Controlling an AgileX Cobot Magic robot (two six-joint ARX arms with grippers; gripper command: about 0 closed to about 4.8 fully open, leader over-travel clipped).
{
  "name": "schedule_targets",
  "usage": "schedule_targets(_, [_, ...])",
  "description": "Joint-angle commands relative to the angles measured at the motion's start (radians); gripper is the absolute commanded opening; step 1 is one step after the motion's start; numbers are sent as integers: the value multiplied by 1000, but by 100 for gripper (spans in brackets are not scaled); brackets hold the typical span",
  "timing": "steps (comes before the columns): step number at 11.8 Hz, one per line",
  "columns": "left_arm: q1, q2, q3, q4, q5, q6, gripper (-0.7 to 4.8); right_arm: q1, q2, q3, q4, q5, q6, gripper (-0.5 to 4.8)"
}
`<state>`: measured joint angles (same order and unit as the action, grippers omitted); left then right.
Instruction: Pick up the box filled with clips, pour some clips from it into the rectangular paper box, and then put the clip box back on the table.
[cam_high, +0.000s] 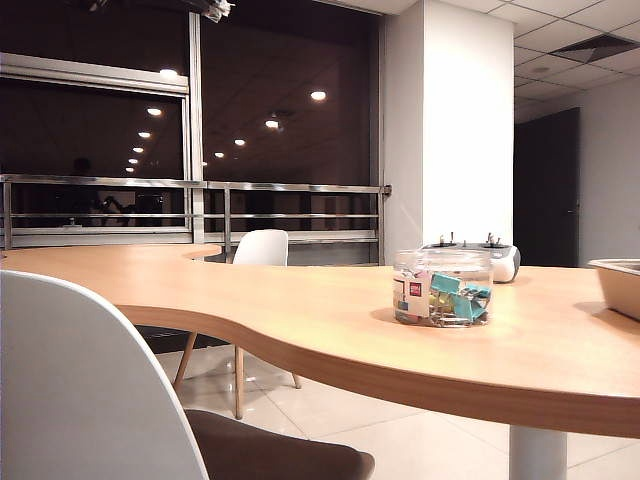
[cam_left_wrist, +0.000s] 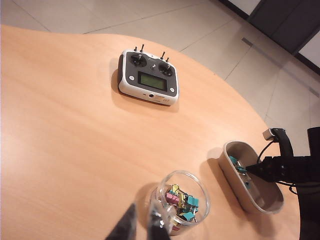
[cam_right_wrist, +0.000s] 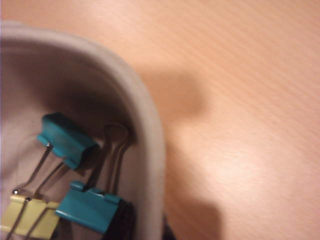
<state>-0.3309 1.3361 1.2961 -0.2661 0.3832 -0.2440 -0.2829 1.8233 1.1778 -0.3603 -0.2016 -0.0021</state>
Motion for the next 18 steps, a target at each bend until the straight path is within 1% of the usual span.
schedule_targets(1, [1,-4,5,17,6,0,35,21,-3,5,24,-2,-3,39])
schedule_targets(2, [1,-4,5,16,6,0,35,44,-3,5,29,-20,-3,11])
schedule_targets(4, [1,-4,5,16,6,0,35,63,-3,5,28,-30,-4,11])
schedule_targets(6, [1,-4,5,17,6,0,35,108,-3,5,28,-68,-6,11])
schedule_targets(7, [1,-4,5,16,6,0,35,124,-3,5,28,-74,-6,11])
schedule_targets(8, [1,-4,5,13,6,0,35,161,-3,5,27,-80,-6,11])
schedule_targets(10, [1,-4,5,11,6,0,35,189,-3,5,21,-91,-6,12])
schedule_targets(11, [1,-5,5,12,7,-13,35,196,-5,6,18,-90,-5,131])
schedule_targets(12, [1,-5,5,12,7,-26,35,193,-13,7,-3,-90,-6,149])
schedule_targets(13, [1,-4,5,13,7,-26,35,192,-29,7,-21,-89,-6,149])
schedule_targets(14, [-13,11,6,-10,-3,-59,21,192,-136,75,-104,-89,-5,138])
schedule_targets(15, [-30,24,10,-10,-5,-60,20,192,-169,92,-114,-89,-5,73])
schedule_targets(16, [-41,34,13,-8,-5,-60,16,192,-202,102,-113,-89,-6,-6])
schedule_targets(17, [-75,62,30,-8,-6,-74,-6,192,-280,116,-93,-86,-6,-6])
schedule_targets(18, [-102,83,46,-8,-23,-84,-6,192,-317,122,-83,-85,-6,-6])
